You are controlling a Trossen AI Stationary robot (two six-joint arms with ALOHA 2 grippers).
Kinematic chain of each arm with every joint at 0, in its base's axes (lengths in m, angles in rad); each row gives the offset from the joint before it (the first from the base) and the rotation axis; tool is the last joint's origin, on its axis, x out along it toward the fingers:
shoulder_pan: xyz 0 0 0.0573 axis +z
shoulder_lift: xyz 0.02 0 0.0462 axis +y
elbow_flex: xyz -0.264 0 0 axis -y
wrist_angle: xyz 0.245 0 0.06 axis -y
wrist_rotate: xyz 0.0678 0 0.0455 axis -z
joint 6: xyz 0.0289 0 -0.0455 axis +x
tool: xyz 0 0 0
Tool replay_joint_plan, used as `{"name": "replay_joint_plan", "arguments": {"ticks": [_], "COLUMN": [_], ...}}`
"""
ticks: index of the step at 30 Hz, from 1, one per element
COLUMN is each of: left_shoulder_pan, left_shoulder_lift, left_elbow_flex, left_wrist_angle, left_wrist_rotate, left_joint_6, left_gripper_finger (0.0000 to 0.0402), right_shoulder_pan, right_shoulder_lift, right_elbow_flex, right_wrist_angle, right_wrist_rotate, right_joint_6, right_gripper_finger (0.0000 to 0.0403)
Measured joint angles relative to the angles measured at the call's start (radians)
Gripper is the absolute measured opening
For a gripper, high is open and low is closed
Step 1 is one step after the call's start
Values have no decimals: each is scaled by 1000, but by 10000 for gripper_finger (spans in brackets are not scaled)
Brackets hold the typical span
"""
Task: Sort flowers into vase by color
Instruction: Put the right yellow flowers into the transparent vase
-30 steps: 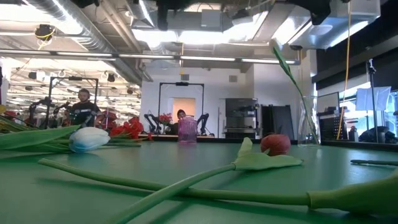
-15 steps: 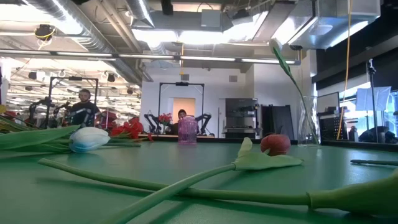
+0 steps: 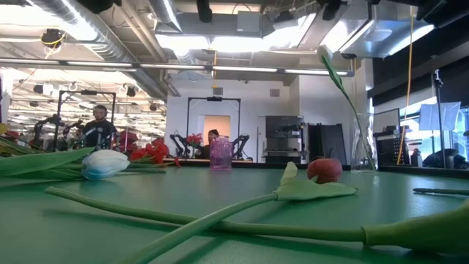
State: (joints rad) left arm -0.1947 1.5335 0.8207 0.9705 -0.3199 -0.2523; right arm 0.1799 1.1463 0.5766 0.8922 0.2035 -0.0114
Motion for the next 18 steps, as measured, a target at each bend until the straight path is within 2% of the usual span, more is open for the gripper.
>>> {"name": "replay_joint_plan", "arguments": {"ticks": [13,18], "left_shoulder_pan": [12,12], "left_shoulder_lift": [52,57], "left_elbow_flex": [0,0], "left_wrist_angle": [34,31], "left_wrist_rotate": [-3,-3], "left_joint_6": [-8,-9], "left_gripper_finger": [15,15], "right_shoulder_pan": [2,2], "right_shoulder_lift": [17,17], "right_elbow_flex": [0,0], "right_wrist_angle": [59,81], "right_wrist_rotate": [-14,-15], "right_joint_6": [7,7], "right_gripper_finger": [254,225]}}
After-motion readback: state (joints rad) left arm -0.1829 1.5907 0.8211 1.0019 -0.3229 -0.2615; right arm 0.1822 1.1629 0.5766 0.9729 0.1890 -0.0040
